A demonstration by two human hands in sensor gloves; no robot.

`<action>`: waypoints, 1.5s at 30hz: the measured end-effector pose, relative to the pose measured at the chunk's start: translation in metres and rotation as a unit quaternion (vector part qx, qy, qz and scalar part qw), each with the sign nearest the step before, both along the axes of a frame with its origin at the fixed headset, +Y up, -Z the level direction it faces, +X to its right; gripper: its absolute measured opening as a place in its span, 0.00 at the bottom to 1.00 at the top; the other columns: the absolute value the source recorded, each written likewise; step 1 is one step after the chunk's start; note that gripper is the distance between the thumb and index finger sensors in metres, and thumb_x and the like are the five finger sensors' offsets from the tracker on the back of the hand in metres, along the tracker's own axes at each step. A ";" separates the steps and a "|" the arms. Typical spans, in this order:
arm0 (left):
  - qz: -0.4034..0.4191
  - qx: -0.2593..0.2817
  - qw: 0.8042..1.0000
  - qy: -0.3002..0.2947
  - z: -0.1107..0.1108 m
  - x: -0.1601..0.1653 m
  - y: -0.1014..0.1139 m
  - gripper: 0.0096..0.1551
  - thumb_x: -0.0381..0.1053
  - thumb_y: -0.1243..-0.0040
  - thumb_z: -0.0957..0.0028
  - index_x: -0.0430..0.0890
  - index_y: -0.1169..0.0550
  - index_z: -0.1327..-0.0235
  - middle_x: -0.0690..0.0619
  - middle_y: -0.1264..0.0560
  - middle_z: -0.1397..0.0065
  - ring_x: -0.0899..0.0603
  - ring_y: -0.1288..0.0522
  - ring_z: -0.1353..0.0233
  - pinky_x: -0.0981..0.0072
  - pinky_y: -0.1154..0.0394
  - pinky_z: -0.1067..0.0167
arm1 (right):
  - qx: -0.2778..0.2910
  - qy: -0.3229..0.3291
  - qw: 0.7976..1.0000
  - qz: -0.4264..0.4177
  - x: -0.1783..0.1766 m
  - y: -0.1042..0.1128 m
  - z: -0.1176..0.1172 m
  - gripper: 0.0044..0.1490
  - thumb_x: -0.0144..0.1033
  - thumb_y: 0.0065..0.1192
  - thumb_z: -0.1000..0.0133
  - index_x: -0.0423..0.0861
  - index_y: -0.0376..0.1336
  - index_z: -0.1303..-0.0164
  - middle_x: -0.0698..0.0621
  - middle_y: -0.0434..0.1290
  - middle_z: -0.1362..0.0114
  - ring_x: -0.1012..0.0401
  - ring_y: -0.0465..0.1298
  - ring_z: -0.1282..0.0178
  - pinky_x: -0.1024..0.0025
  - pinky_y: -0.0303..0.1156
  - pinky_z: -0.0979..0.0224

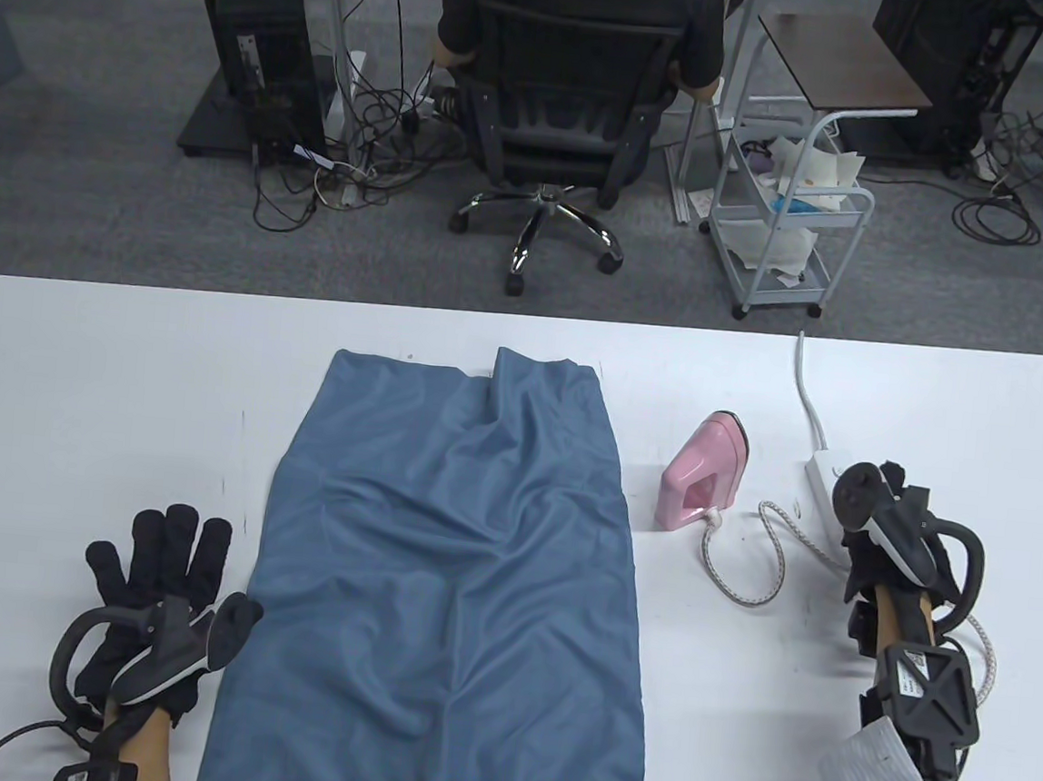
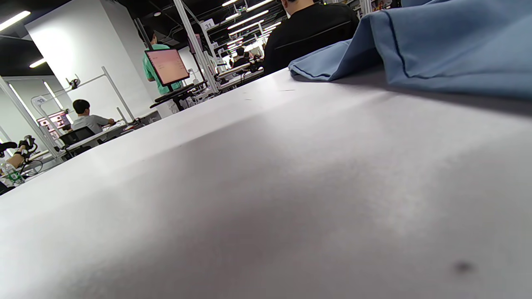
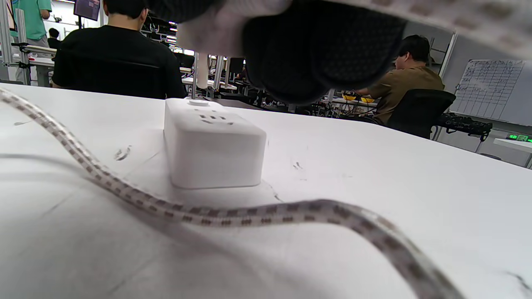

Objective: Iron pillowcase with electric iron on table

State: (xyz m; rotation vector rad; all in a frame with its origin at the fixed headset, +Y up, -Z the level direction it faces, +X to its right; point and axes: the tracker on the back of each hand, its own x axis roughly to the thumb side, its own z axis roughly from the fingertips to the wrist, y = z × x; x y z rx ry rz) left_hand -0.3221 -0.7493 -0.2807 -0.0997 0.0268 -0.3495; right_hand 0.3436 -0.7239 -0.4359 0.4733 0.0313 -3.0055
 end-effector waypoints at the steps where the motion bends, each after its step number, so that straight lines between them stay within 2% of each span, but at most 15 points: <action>1: 0.000 0.000 1.000 0.000 0.000 0.000 0.000 0.57 0.74 0.75 0.49 0.45 0.74 0.21 0.35 0.76 0.17 0.24 0.70 0.17 0.18 0.66 0.32 | -0.002 0.001 1.000 -0.003 0.001 -0.001 0.000 0.41 0.36 0.43 0.37 0.34 0.44 0.16 0.38 0.70 0.31 0.48 0.77 0.44 0.58 0.76 0.39; 9: -0.001 -0.002 1.000 -0.003 0.000 0.001 0.000 0.57 0.74 0.75 0.49 0.45 0.74 0.21 0.35 0.76 0.17 0.24 0.70 0.17 0.18 0.66 0.32 | 0.000 -0.012 1.000 -0.001 0.006 -0.015 -0.002 0.40 0.35 0.43 0.38 0.36 0.43 0.16 0.38 0.71 0.31 0.49 0.78 0.44 0.60 0.78 0.40; 14: 0.001 0.001 1.000 -0.002 0.000 0.000 0.000 0.57 0.74 0.75 0.49 0.45 0.74 0.21 0.35 0.76 0.17 0.24 0.70 0.17 0.18 0.66 0.32 | 0.001 -0.019 1.000 -0.004 0.008 -0.014 -0.002 0.40 0.37 0.44 0.38 0.37 0.45 0.16 0.39 0.73 0.33 0.51 0.80 0.48 0.62 0.79 0.43; 17: 0.000 0.001 1.000 -0.002 0.000 0.000 0.000 0.57 0.74 0.75 0.49 0.45 0.74 0.21 0.35 0.76 0.17 0.24 0.70 0.17 0.18 0.66 0.32 | -0.029 -0.026 0.999 -0.013 0.008 -0.014 -0.003 0.39 0.38 0.46 0.37 0.38 0.47 0.17 0.40 0.75 0.35 0.52 0.81 0.50 0.64 0.80 0.45; 19: 0.001 0.002 1.000 -0.001 0.000 0.000 0.000 0.57 0.74 0.75 0.49 0.45 0.74 0.21 0.35 0.76 0.17 0.24 0.70 0.17 0.18 0.66 0.32 | -0.017 -0.022 1.000 -0.007 0.007 -0.014 -0.003 0.39 0.39 0.47 0.38 0.38 0.48 0.17 0.40 0.76 0.36 0.52 0.81 0.51 0.64 0.80 0.46; 22: 0.000 0.000 1.000 -0.002 0.000 0.000 0.000 0.57 0.74 0.75 0.49 0.45 0.74 0.21 0.35 0.76 0.17 0.24 0.70 0.17 0.18 0.66 0.32 | -0.020 -0.027 0.999 0.001 0.008 -0.016 -0.004 0.38 0.42 0.41 0.37 0.38 0.49 0.17 0.41 0.76 0.37 0.52 0.81 0.51 0.62 0.79 0.46; 26: 0.001 -0.005 1.000 -0.003 -0.001 0.000 -0.001 0.57 0.74 0.74 0.49 0.45 0.73 0.21 0.35 0.76 0.17 0.24 0.70 0.17 0.19 0.66 0.32 | -0.050 -0.024 0.998 -0.029 0.009 -0.012 -0.008 0.37 0.37 0.36 0.36 0.36 0.48 0.17 0.38 0.75 0.36 0.49 0.80 0.49 0.59 0.78 0.45; 29: -0.002 -0.006 1.000 -0.001 0.000 0.000 -0.001 0.57 0.74 0.75 0.49 0.45 0.74 0.21 0.35 0.76 0.17 0.24 0.70 0.17 0.19 0.66 0.32 | -0.053 -0.023 0.998 -0.007 0.009 -0.012 -0.011 0.36 0.37 0.37 0.36 0.36 0.49 0.18 0.40 0.76 0.38 0.50 0.80 0.52 0.61 0.79 0.46; 35: -0.002 -0.006 1.000 0.003 0.000 0.000 -0.001 0.57 0.74 0.75 0.49 0.45 0.74 0.21 0.35 0.76 0.17 0.24 0.70 0.17 0.19 0.66 0.32 | -0.066 -0.003 0.993 0.098 0.000 -0.015 -0.014 0.36 0.38 0.38 0.37 0.38 0.51 0.19 0.43 0.79 0.42 0.55 0.81 0.56 0.65 0.80 0.50; 45: -0.005 -0.014 1.000 0.004 0.000 0.000 -0.003 0.57 0.74 0.75 0.49 0.45 0.74 0.21 0.35 0.76 0.17 0.24 0.70 0.17 0.19 0.66 0.32 | -0.066 0.002 0.991 0.114 -0.005 -0.015 -0.014 0.36 0.38 0.39 0.38 0.40 0.51 0.19 0.45 0.77 0.42 0.55 0.80 0.54 0.64 0.79 0.47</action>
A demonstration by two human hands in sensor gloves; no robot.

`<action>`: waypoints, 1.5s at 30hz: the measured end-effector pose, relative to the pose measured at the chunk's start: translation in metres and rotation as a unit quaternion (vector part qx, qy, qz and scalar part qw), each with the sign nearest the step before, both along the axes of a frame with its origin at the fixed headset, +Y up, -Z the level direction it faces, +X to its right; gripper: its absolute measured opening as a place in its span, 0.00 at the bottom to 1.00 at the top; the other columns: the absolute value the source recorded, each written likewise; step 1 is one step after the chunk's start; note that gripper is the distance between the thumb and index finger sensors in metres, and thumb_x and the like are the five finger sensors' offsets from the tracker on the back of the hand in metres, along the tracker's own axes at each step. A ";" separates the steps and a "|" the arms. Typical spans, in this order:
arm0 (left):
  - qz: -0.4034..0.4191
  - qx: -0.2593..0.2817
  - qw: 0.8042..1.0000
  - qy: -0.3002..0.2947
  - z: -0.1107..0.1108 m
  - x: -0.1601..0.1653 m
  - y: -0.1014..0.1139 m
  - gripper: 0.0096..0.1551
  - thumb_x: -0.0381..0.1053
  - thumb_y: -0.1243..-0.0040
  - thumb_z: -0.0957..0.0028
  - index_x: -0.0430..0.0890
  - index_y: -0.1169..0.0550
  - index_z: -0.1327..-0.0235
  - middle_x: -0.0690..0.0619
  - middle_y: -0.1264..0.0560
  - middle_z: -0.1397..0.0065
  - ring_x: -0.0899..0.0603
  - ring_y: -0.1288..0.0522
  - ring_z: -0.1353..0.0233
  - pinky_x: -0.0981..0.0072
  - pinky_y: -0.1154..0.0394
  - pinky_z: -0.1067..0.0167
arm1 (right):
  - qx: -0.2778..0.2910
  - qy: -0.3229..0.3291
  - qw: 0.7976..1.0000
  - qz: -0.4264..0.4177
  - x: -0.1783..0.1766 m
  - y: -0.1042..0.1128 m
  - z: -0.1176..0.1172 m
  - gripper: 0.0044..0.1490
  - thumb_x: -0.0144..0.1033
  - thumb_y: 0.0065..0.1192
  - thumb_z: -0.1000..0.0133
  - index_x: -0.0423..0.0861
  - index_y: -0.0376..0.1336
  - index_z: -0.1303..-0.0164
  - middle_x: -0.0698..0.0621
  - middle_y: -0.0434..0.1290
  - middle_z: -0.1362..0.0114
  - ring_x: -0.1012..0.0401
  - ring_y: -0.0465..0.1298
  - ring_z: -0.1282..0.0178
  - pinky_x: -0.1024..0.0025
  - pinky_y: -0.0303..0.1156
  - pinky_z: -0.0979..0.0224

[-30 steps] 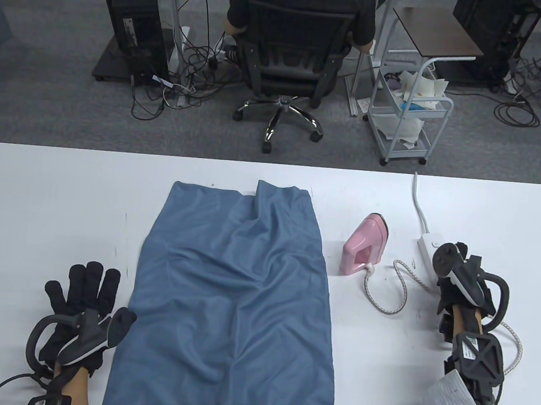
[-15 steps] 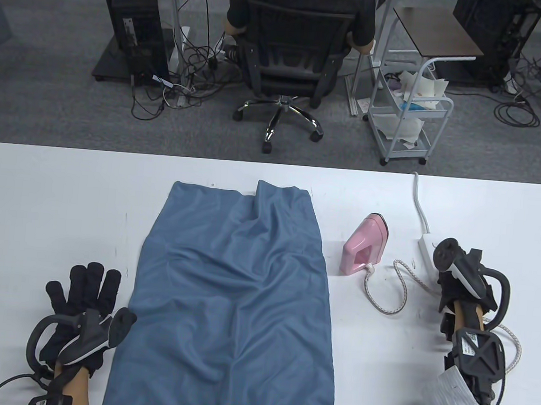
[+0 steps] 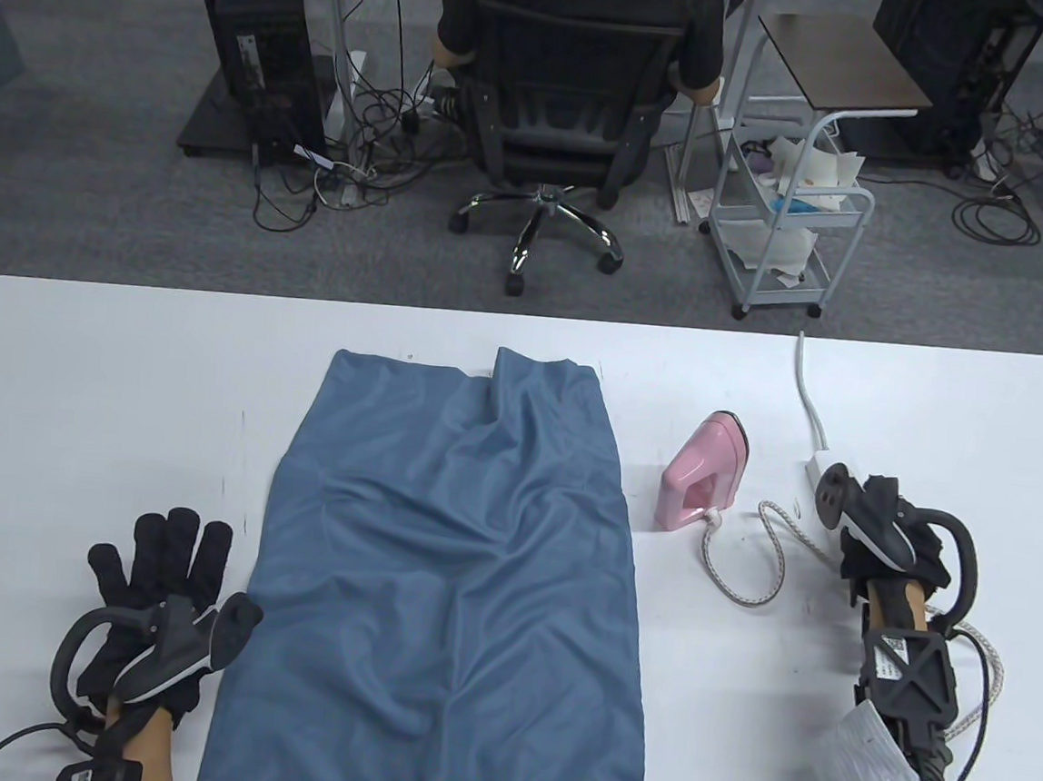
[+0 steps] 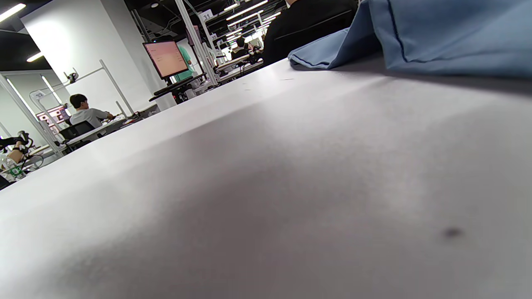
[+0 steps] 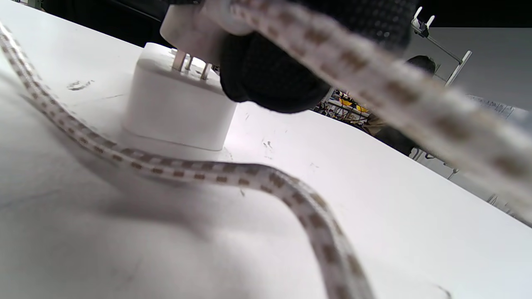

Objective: Iron pillowcase with electric iron on table

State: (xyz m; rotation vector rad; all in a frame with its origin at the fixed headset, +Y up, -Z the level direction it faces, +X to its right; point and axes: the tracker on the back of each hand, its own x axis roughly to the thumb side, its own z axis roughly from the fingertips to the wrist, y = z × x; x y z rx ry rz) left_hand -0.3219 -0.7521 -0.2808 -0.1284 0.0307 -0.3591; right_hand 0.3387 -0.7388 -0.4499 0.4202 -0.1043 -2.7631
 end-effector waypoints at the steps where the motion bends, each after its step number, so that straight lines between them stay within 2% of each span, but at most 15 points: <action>1: 0.000 0.001 1.000 0.000 0.000 0.000 0.000 0.57 0.74 0.74 0.49 0.45 0.74 0.21 0.35 0.76 0.17 0.24 0.70 0.17 0.19 0.66 0.32 | -0.005 0.003 1.000 0.007 -0.001 0.000 0.000 0.36 0.38 0.38 0.38 0.40 0.51 0.19 0.45 0.77 0.42 0.55 0.80 0.54 0.64 0.79 0.48; 8: 0.002 -0.001 1.000 0.003 0.000 -0.001 0.000 0.57 0.74 0.75 0.49 0.45 0.74 0.21 0.35 0.76 0.17 0.24 0.70 0.17 0.19 0.66 0.32 | -0.018 0.011 0.999 0.033 -0.005 -0.004 -0.004 0.36 0.39 0.39 0.38 0.41 0.52 0.19 0.46 0.77 0.43 0.57 0.80 0.56 0.67 0.79 0.50; 12: 0.006 0.006 1.000 0.003 0.001 -0.002 0.002 0.57 0.74 0.74 0.49 0.45 0.73 0.21 0.35 0.76 0.17 0.24 0.70 0.17 0.19 0.66 0.32 | -0.020 0.011 1.000 -0.006 0.003 -0.003 -0.006 0.36 0.40 0.39 0.39 0.41 0.51 0.19 0.46 0.77 0.44 0.58 0.80 0.57 0.67 0.79 0.50; 16: 0.005 0.005 1.000 0.005 0.002 -0.002 0.003 0.57 0.74 0.75 0.49 0.45 0.74 0.21 0.35 0.76 0.17 0.24 0.70 0.17 0.19 0.66 0.32 | -0.058 -0.006 0.994 -0.089 0.013 -0.003 -0.016 0.38 0.43 0.43 0.39 0.41 0.51 0.19 0.45 0.77 0.46 0.57 0.79 0.58 0.67 0.79 0.51; 19: 0.003 0.002 1.000 0.008 0.002 -0.002 0.003 0.57 0.74 0.75 0.49 0.45 0.74 0.21 0.35 0.76 0.17 0.24 0.70 0.17 0.19 0.66 0.32 | -0.064 -0.003 0.996 -0.063 0.011 0.001 -0.021 0.37 0.44 0.45 0.40 0.42 0.53 0.21 0.46 0.78 0.48 0.58 0.80 0.61 0.67 0.79 0.53; 22: 0.003 0.002 1.000 0.009 0.002 -0.003 0.003 0.57 0.74 0.74 0.49 0.45 0.73 0.21 0.35 0.76 0.17 0.24 0.70 0.17 0.19 0.66 0.32 | -0.064 -0.001 0.995 -0.072 0.013 0.000 -0.021 0.37 0.44 0.45 0.40 0.42 0.53 0.21 0.46 0.78 0.48 0.57 0.80 0.61 0.67 0.79 0.53; 26: 0.004 0.002 1.000 0.009 0.001 -0.004 0.003 0.57 0.74 0.75 0.49 0.45 0.74 0.21 0.35 0.76 0.17 0.24 0.70 0.17 0.19 0.66 0.32 | -0.057 0.005 0.996 -0.067 0.014 -0.002 -0.017 0.37 0.46 0.43 0.39 0.43 0.52 0.20 0.46 0.78 0.47 0.57 0.80 0.60 0.66 0.79 0.53; 30: 0.008 0.007 1.000 0.015 0.001 -0.006 0.004 0.57 0.74 0.75 0.49 0.45 0.73 0.21 0.35 0.76 0.17 0.24 0.70 0.17 0.19 0.66 0.32 | -0.121 -0.005 0.991 -0.062 0.019 0.002 -0.013 0.46 0.53 0.41 0.40 0.45 0.40 0.15 0.45 0.76 0.41 0.55 0.80 0.55 0.65 0.78 0.49; 32: 0.009 0.010 1.000 0.016 0.002 -0.007 0.005 0.57 0.74 0.75 0.49 0.45 0.73 0.21 0.35 0.76 0.17 0.24 0.70 0.17 0.19 0.66 0.32 | -0.099 -0.006 0.993 -0.058 0.019 0.009 -0.012 0.52 0.56 0.46 0.43 0.37 0.42 0.15 0.45 0.77 0.42 0.55 0.80 0.55 0.64 0.79 0.49; 33: 0.010 0.010 1.000 0.016 0.002 -0.007 0.005 0.57 0.74 0.75 0.49 0.45 0.73 0.21 0.35 0.76 0.17 0.24 0.70 0.17 0.19 0.66 0.32 | -0.094 0.001 0.994 -0.058 0.019 0.012 -0.012 0.55 0.57 0.49 0.45 0.37 0.43 0.15 0.45 0.76 0.41 0.55 0.80 0.55 0.64 0.79 0.48; 35: 0.010 0.009 1.000 0.017 0.002 -0.007 0.005 0.57 0.74 0.75 0.49 0.45 0.73 0.21 0.35 0.76 0.17 0.24 0.70 0.17 0.19 0.66 0.32 | -0.067 0.018 0.996 -0.056 0.018 0.018 -0.011 0.57 0.58 0.53 0.47 0.38 0.43 0.15 0.45 0.75 0.36 0.54 0.79 0.49 0.63 0.78 0.44; 36: 0.010 0.008 1.000 0.018 0.002 -0.007 0.005 0.57 0.74 0.75 0.49 0.45 0.73 0.21 0.35 0.76 0.17 0.25 0.70 0.17 0.19 0.66 0.32 | -0.043 0.032 0.997 -0.054 0.016 0.020 -0.011 0.57 0.57 0.55 0.48 0.39 0.43 0.15 0.44 0.72 0.31 0.51 0.78 0.43 0.60 0.77 0.39; 40: 0.008 0.001 1.000 0.017 0.000 -0.007 0.004 0.57 0.74 0.75 0.50 0.45 0.73 0.21 0.35 0.76 0.17 0.25 0.70 0.16 0.19 0.66 0.31 | -0.021 0.079 0.994 -0.066 0.006 0.018 -0.014 0.55 0.52 0.60 0.49 0.44 0.44 0.16 0.44 0.61 0.16 0.43 0.66 0.22 0.42 0.65 0.23; 43: 0.006 0.001 1.000 0.018 0.001 -0.007 0.005 0.57 0.74 0.75 0.50 0.45 0.73 0.21 0.35 0.76 0.17 0.25 0.70 0.16 0.19 0.66 0.31 | -0.012 0.090 0.993 -0.081 0.004 0.010 -0.020 0.55 0.49 0.61 0.49 0.46 0.41 0.16 0.46 0.53 0.12 0.38 0.57 0.17 0.36 0.58 0.21; 45: 0.008 0.002 1.000 0.019 0.001 -0.008 0.005 0.57 0.74 0.75 0.50 0.45 0.73 0.21 0.35 0.76 0.17 0.25 0.70 0.16 0.19 0.66 0.31 | -0.011 0.090 0.991 -0.098 0.004 0.005 -0.024 0.53 0.46 0.61 0.48 0.48 0.40 0.17 0.48 0.51 0.12 0.38 0.55 0.17 0.35 0.55 0.20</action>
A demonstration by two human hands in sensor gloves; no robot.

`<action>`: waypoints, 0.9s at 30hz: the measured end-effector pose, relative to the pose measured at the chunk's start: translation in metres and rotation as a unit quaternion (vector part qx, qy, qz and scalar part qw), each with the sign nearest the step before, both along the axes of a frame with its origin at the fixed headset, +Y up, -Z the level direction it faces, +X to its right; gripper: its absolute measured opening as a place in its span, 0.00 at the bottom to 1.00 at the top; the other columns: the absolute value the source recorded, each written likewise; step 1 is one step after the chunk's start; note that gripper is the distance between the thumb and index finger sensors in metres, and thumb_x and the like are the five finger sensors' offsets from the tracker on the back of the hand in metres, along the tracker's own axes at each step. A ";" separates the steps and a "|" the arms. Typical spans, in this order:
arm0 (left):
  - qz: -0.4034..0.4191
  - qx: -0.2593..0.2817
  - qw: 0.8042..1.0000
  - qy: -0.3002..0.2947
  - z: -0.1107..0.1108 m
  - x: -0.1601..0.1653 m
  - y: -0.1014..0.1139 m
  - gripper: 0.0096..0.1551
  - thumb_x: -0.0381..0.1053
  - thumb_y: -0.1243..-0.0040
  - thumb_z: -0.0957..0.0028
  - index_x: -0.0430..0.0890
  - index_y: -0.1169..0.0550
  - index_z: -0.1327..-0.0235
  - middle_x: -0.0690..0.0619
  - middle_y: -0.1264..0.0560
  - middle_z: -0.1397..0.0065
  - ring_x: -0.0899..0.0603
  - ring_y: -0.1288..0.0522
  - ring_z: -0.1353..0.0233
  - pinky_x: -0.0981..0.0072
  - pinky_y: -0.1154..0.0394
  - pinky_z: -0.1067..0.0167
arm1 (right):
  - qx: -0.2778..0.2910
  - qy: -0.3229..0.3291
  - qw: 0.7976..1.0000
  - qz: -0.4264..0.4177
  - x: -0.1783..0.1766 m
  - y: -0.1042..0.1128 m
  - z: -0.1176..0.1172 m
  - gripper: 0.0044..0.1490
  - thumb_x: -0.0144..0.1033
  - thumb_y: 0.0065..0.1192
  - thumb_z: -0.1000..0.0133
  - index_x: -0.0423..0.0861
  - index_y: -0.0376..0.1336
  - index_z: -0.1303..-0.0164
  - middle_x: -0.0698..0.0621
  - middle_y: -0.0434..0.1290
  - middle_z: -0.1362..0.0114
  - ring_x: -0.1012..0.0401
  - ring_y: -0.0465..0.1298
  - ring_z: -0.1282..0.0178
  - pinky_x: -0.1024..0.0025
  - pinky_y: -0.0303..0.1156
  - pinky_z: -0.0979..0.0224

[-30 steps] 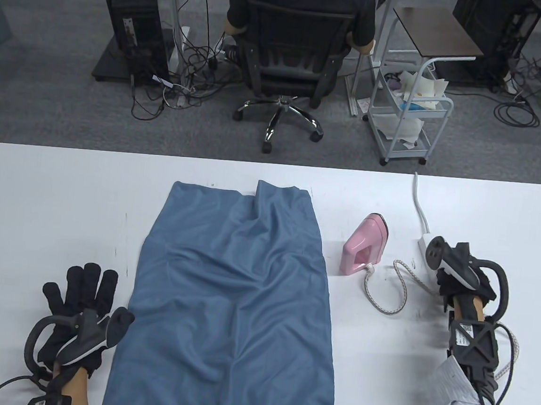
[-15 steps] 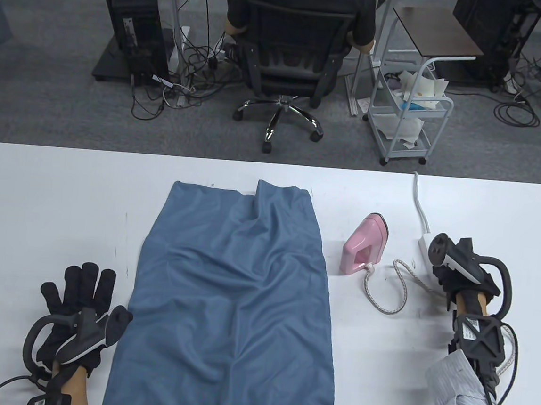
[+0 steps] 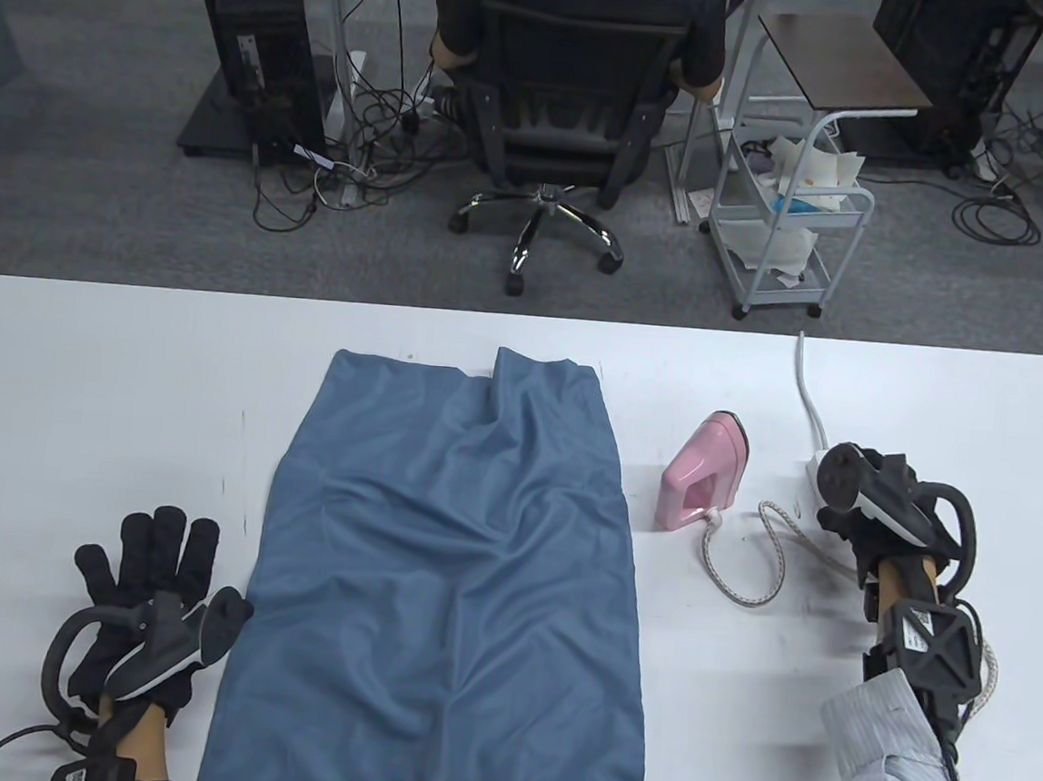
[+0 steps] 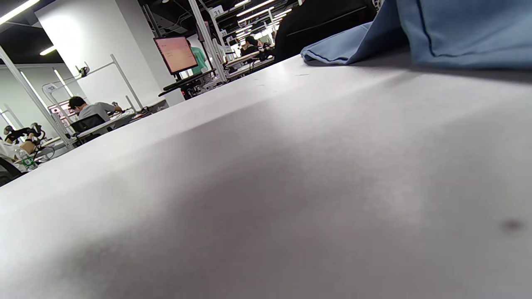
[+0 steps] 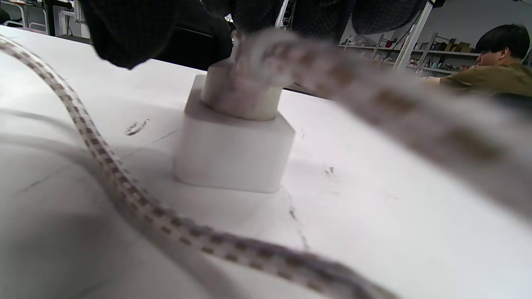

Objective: Iron pillowcase with electric iron on table

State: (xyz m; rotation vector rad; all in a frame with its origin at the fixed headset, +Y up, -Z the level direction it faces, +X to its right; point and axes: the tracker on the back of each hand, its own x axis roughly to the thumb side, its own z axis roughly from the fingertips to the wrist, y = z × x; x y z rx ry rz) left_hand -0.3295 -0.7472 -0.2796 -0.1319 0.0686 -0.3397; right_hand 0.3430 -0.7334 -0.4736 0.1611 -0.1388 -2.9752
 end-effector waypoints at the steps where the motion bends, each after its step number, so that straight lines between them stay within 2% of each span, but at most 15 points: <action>1: 0.000 0.000 1.000 0.000 0.000 0.000 0.000 0.57 0.74 0.75 0.50 0.45 0.73 0.21 0.35 0.76 0.17 0.25 0.69 0.16 0.19 0.66 0.31 | -0.002 0.001 1.000 -0.011 0.000 -0.002 -0.002 0.50 0.44 0.59 0.45 0.49 0.40 0.18 0.49 0.52 0.12 0.38 0.55 0.17 0.36 0.55 0.20; 3: 0.000 0.001 1.000 0.002 0.000 -0.001 0.000 0.57 0.74 0.75 0.50 0.45 0.73 0.21 0.35 0.76 0.17 0.24 0.70 0.17 0.19 0.66 0.32 | -0.007 -0.002 0.999 -0.042 0.001 -0.007 -0.005 0.46 0.39 0.57 0.43 0.48 0.41 0.18 0.49 0.53 0.13 0.38 0.55 0.17 0.36 0.55 0.21; 7: -0.001 -0.003 1.000 0.004 -0.001 -0.001 0.000 0.57 0.74 0.75 0.50 0.45 0.73 0.20 0.35 0.76 0.17 0.24 0.70 0.16 0.18 0.65 0.31 | -0.031 -0.013 0.999 -0.029 0.004 -0.017 -0.010 0.44 0.38 0.55 0.42 0.49 0.42 0.19 0.50 0.54 0.13 0.35 0.58 0.19 0.34 0.57 0.22; 10: -0.001 -0.004 1.000 0.005 0.000 -0.001 0.000 0.57 0.74 0.75 0.50 0.45 0.73 0.20 0.35 0.76 0.17 0.24 0.69 0.16 0.18 0.64 0.31 | -0.026 -0.015 0.999 -0.030 0.003 -0.022 -0.011 0.43 0.37 0.55 0.42 0.50 0.42 0.19 0.51 0.53 0.14 0.37 0.69 0.25 0.36 0.65 0.25; 12: 0.000 -0.004 1.000 0.006 -0.001 -0.001 0.000 0.57 0.74 0.75 0.50 0.45 0.73 0.20 0.35 0.76 0.17 0.24 0.69 0.16 0.18 0.64 0.31 | -0.020 -0.017 0.999 -0.021 0.003 -0.023 -0.011 0.42 0.37 0.55 0.42 0.51 0.42 0.20 0.52 0.54 0.14 0.39 0.70 0.25 0.39 0.68 0.26; 16: 0.001 -0.002 1.000 0.005 -0.001 -0.002 0.000 0.57 0.74 0.75 0.50 0.45 0.73 0.20 0.35 0.77 0.18 0.24 0.69 0.16 0.18 0.64 0.31 | -0.016 -0.021 1.000 -0.002 0.000 -0.027 -0.010 0.44 0.41 0.58 0.44 0.51 0.42 0.21 0.53 0.53 0.15 0.40 0.72 0.28 0.42 0.71 0.27; 27: 0.005 0.002 1.000 -0.003 -0.002 -0.001 -0.001 0.57 0.74 0.75 0.50 0.45 0.73 0.21 0.35 0.77 0.18 0.24 0.69 0.16 0.18 0.64 0.31 | -0.031 -0.032 0.999 0.001 -0.003 -0.023 -0.013 0.43 0.42 0.58 0.43 0.52 0.43 0.21 0.54 0.53 0.15 0.40 0.75 0.30 0.48 0.76 0.30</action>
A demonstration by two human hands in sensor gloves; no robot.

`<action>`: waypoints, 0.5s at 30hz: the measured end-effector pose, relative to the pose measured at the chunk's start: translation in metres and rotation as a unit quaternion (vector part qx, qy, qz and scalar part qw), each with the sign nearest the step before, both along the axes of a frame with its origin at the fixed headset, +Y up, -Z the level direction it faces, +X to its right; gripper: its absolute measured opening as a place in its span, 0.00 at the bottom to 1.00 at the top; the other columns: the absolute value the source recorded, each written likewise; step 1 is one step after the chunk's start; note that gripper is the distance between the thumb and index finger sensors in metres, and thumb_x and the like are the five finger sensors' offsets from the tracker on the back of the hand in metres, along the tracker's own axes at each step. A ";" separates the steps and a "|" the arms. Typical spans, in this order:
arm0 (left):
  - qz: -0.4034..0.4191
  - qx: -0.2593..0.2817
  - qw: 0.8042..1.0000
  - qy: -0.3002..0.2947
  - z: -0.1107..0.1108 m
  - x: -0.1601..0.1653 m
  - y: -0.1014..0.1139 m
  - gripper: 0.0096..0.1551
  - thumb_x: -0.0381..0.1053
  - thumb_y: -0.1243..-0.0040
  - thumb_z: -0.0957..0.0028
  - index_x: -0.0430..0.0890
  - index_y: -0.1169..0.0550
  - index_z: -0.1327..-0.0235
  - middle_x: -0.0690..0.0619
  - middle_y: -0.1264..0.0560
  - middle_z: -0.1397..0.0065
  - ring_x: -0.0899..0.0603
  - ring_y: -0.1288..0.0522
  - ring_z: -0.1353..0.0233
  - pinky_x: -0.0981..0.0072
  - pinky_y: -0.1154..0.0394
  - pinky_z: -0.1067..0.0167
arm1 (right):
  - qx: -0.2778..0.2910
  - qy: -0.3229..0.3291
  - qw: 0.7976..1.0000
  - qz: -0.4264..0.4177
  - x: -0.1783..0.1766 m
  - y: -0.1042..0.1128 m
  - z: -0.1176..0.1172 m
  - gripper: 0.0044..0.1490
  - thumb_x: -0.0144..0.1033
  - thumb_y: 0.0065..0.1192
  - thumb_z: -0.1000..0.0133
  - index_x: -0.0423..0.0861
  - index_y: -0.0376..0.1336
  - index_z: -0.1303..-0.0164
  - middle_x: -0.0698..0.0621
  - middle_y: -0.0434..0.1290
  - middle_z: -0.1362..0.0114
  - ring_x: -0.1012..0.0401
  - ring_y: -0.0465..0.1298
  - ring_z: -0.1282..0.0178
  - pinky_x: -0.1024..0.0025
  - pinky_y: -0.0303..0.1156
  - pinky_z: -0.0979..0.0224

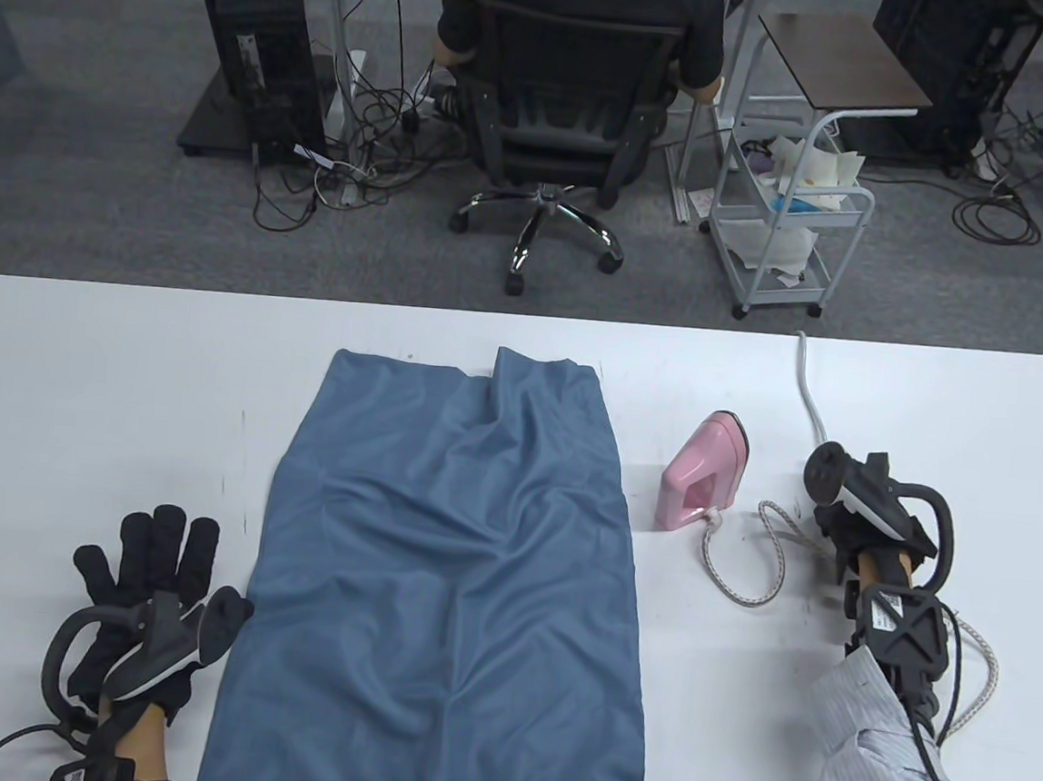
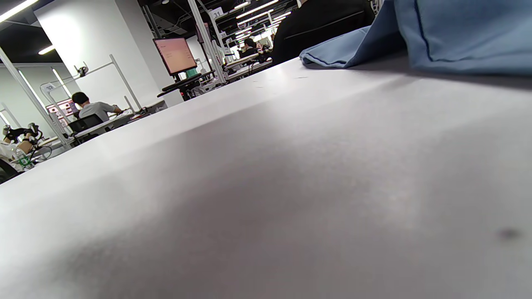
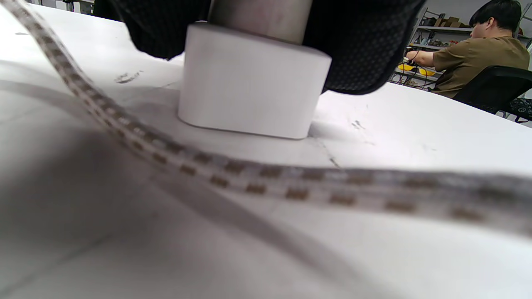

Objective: Iron pillowcase with electric iron on table

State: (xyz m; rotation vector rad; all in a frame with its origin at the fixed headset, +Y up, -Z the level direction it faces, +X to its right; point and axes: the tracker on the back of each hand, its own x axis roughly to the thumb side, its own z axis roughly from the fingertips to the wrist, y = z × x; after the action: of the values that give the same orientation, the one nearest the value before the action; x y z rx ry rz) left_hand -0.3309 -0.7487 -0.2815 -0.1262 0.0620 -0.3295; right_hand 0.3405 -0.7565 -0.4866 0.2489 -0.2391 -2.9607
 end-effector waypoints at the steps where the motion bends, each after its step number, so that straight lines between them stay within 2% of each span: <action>1: 0.000 0.000 1.000 0.000 0.000 0.000 0.000 0.57 0.74 0.75 0.50 0.45 0.73 0.21 0.35 0.77 0.18 0.24 0.69 0.16 0.18 0.64 0.31 | -0.001 -0.001 1.000 -0.003 0.000 0.000 0.000 0.43 0.42 0.58 0.43 0.52 0.43 0.21 0.54 0.53 0.15 0.40 0.75 0.30 0.48 0.76 0.30; 12: -0.001 0.000 1.000 -0.002 0.000 0.001 -0.002 0.57 0.74 0.75 0.50 0.45 0.73 0.21 0.35 0.77 0.18 0.24 0.69 0.16 0.18 0.64 0.31 | -0.007 0.006 1.000 0.005 -0.003 -0.001 0.000 0.43 0.41 0.56 0.43 0.50 0.42 0.20 0.51 0.52 0.14 0.39 0.74 0.30 0.48 0.76 0.31; 15: -0.001 -0.001 1.000 -0.003 -0.001 0.001 -0.002 0.57 0.74 0.75 0.50 0.45 0.73 0.21 0.35 0.77 0.18 0.24 0.69 0.16 0.18 0.64 0.31 | -0.011 0.014 1.000 0.004 -0.006 -0.001 0.001 0.45 0.40 0.55 0.42 0.47 0.40 0.19 0.47 0.50 0.14 0.37 0.72 0.28 0.46 0.74 0.30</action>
State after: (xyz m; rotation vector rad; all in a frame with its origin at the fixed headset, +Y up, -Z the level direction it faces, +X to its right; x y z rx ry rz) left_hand -0.3296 -0.7504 -0.2829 -0.1271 0.0549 -0.3316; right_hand 0.3343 -0.7571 -0.4852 0.2053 -0.2663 -2.9493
